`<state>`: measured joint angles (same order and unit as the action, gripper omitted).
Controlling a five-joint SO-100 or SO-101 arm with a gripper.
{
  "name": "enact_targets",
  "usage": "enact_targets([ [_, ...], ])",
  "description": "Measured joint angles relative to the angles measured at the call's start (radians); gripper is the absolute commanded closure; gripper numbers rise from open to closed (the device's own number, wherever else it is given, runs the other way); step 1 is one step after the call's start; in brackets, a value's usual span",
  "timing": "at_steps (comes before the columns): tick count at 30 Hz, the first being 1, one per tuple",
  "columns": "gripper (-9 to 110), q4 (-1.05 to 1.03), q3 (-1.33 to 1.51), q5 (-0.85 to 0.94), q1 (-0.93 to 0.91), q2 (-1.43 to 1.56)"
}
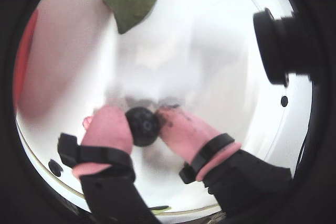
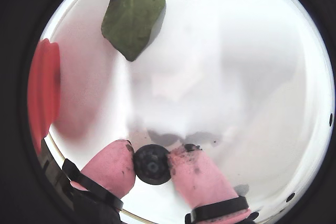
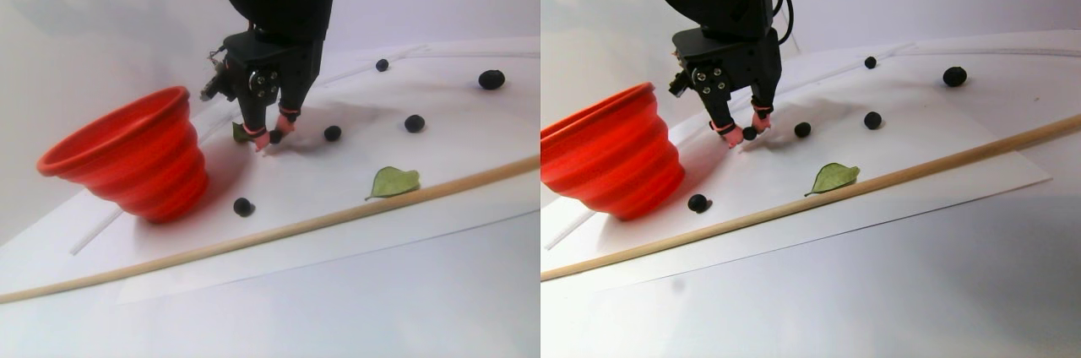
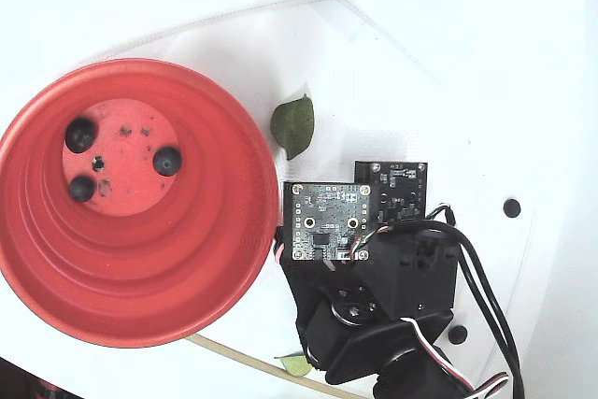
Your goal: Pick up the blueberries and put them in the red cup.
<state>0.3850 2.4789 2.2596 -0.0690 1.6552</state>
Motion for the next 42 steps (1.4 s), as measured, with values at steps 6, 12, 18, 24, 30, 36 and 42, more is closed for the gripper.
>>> enact_targets([
  [6, 91, -0.078, 0.006, -0.021, 0.02, 0.089],
  [12, 91, -0.15, 0.008, -0.051, 0.035, 0.176],
  [18, 91, -0.195, 0.008, -0.072, 0.055, 0.232],
  [24, 91, -0.242, 0.008, -0.097, 0.072, 0.275],
  [30, 91, -0.253, 0.009, -0.109, 0.1, 0.302],
  [36, 91, -0.296, 0.009, -0.13, 0.118, 0.365],
  [42, 91, -0.319, 0.009, -0.15, 0.13, 0.396],
])
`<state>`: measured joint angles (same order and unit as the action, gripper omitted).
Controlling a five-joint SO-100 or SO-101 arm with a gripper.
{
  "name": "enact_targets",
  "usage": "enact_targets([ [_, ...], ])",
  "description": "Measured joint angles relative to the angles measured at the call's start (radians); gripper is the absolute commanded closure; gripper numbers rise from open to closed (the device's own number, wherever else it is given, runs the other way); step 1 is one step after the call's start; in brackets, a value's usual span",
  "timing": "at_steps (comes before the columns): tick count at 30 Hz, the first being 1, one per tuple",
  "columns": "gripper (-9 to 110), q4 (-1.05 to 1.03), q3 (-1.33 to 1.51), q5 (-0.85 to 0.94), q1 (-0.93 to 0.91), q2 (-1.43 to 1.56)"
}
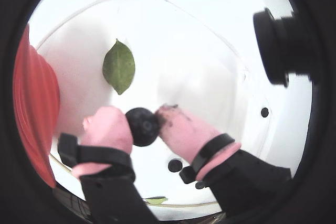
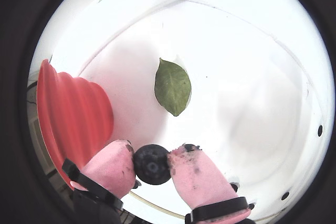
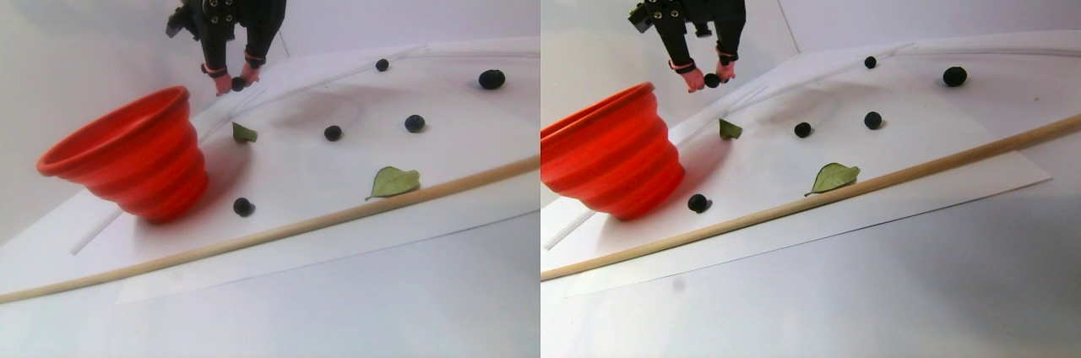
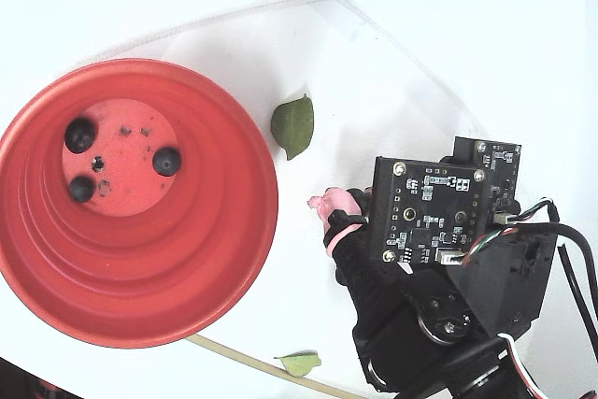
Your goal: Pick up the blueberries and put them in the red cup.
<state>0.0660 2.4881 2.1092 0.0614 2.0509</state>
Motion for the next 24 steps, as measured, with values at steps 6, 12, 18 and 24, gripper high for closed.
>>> enact_targets([
  [6, 91, -0.021, 0.0, -0.006, 0.009, 0.008],
  [12, 91, -0.081, 0.0, -0.017, 0.032, 0.1],
  [18, 91, -0.123, 0.0, -0.023, 0.038, 0.17],
  [24, 91, -0.158, 0.005, -0.029, 0.072, 0.233],
])
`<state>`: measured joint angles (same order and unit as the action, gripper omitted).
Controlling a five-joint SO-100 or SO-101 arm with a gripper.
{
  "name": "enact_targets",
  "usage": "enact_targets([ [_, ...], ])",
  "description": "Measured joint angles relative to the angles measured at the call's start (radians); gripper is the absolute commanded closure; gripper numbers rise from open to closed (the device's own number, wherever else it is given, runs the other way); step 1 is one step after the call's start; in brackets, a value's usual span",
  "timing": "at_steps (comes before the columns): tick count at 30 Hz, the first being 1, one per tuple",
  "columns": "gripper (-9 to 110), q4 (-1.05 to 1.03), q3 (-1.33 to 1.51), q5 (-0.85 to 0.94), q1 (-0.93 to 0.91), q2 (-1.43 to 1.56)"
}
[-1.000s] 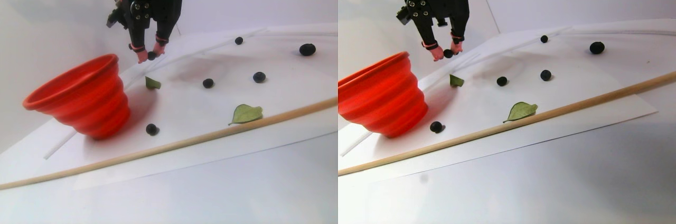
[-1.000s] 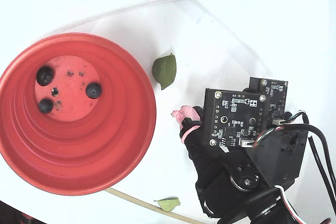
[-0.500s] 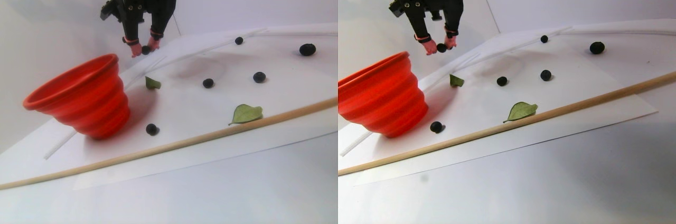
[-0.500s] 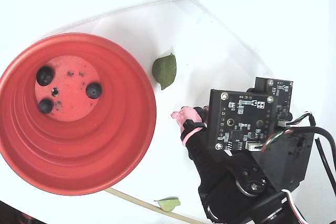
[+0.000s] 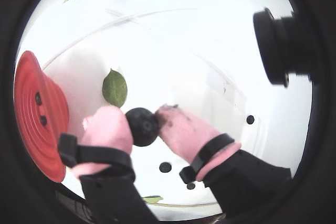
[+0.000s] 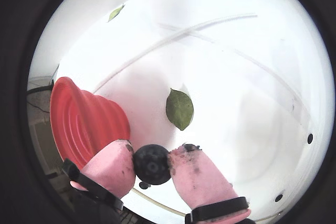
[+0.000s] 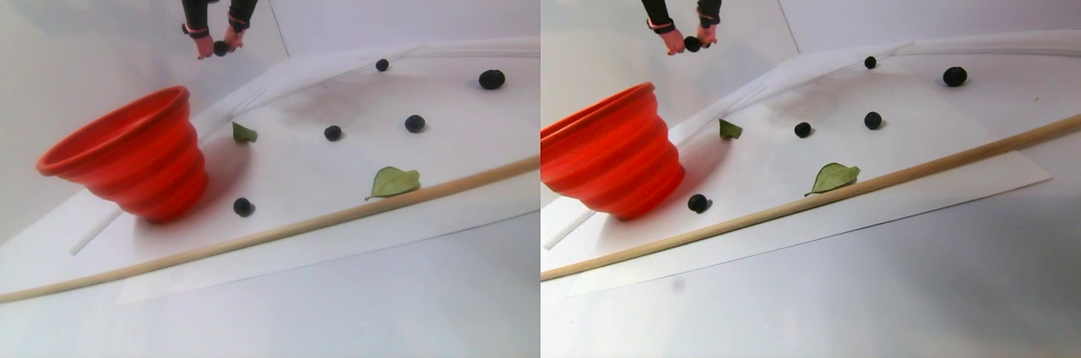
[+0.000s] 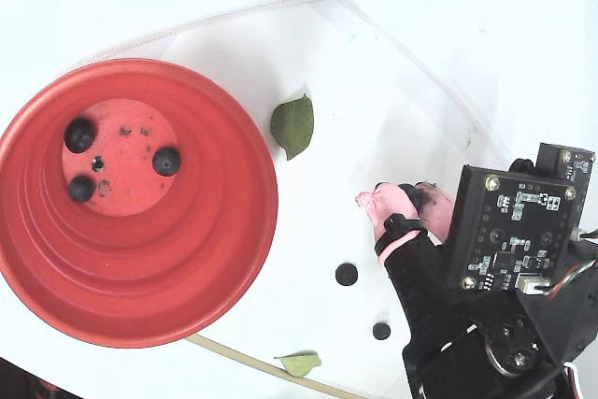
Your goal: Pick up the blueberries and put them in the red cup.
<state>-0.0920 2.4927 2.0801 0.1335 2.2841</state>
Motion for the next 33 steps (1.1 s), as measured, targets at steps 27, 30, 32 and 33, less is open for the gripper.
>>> enact_targets([
  [27, 90, -0.061, 0.098, -0.114, 0.21, 0.083],
  [30, 90, -0.061, 0.12, -0.126, 0.225, 0.081],
  [32, 90, -0.061, 0.124, -0.133, 0.232, 0.081],
  [33, 90, -0.061, 0.124, -0.138, 0.236, 0.081],
])
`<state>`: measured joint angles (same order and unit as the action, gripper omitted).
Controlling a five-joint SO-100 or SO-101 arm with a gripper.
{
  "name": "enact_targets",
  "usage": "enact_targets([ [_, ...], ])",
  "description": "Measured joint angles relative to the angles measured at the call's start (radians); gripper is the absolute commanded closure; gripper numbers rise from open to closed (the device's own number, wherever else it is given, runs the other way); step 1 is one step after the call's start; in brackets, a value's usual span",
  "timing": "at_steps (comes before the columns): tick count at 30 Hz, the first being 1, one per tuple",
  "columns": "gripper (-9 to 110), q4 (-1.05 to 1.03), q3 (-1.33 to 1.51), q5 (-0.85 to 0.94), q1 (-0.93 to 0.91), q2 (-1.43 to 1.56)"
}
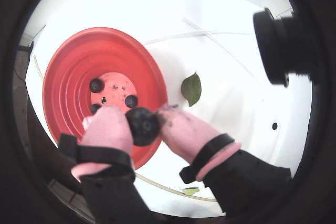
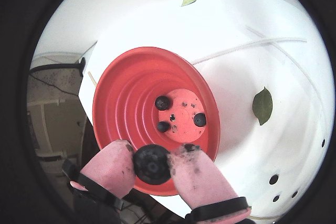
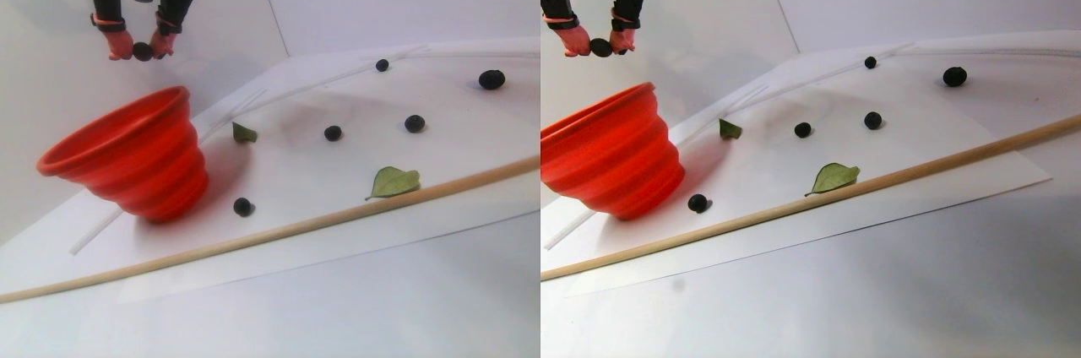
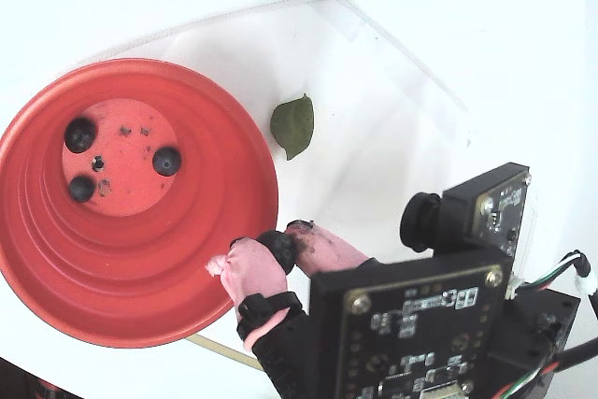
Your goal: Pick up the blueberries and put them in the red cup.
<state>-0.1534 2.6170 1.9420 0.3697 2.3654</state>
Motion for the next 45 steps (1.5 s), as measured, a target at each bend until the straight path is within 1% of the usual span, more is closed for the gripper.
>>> enact_targets([
  [11, 90, 0.064, 0.028, -0.026, 0.038, -0.089],
  [15, 87, 0.1, 0.032, -0.028, 0.044, -0.127],
  [26, 86, 0.114, 0.032, -0.028, 0.044, -0.129],
  [32, 86, 0.078, 0.032, -0.028, 0.034, -0.123],
  [40, 87, -0.006, 0.021, -0.014, -0.052, -0.029],
  [45, 87, -0.038, -0.008, -0.012, -0.094, -0.02],
])
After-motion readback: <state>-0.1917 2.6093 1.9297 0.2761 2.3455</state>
